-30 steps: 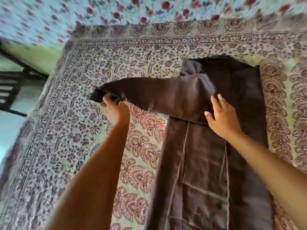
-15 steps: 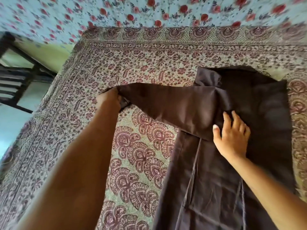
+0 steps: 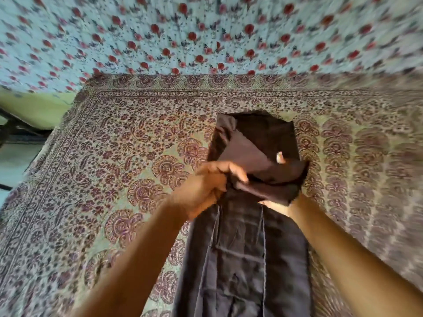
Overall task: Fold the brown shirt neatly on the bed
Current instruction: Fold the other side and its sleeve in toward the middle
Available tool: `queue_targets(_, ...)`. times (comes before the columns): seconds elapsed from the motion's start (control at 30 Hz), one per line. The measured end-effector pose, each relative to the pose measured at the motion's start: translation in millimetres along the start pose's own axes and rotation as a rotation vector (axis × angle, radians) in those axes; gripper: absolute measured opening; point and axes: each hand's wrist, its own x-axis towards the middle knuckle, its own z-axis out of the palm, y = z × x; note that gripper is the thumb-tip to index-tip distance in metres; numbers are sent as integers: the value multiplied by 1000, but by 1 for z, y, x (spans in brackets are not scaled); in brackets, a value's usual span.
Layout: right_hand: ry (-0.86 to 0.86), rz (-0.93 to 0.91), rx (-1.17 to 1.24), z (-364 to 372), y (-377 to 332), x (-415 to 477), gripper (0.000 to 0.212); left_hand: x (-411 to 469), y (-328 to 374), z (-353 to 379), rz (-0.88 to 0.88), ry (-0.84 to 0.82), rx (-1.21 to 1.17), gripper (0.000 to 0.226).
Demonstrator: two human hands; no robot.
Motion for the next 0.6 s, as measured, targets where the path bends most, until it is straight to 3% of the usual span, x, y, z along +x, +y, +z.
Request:
queue_targets(0.07,-46,51,107,-12,13,-22,51,-22,-22,19,-69,-134,249,39)
queue_targets(0.1,-100,81,123,-16,23,-33,52,-32,-37,26,-96,-198,377,41)
queue_targets(0.17,-129,86,29,-18,44,-50,24,-51,-67,36,-153,-269,578,36)
queue_targets(0.27,9,22,23,-32,88,-74,14,-79,-106,44,-142,-112,926,30)
queue_targets(0.37,124,44,97,-45,126,-90,14,-102,-141,42,-364,-5,981,28)
queue_targets(0.47,173,124,-43,-51,165,-105,29,-124,-178,54,-494,289,696,27)
queue_targets(0.53,183,132,-57,-51,181,-114,29,-135,-198,65,-498,609,672,14)
queue_targets(0.6,155,118,-138,-48,189,-123,23,-142,-213,75,-532,868,668,28)
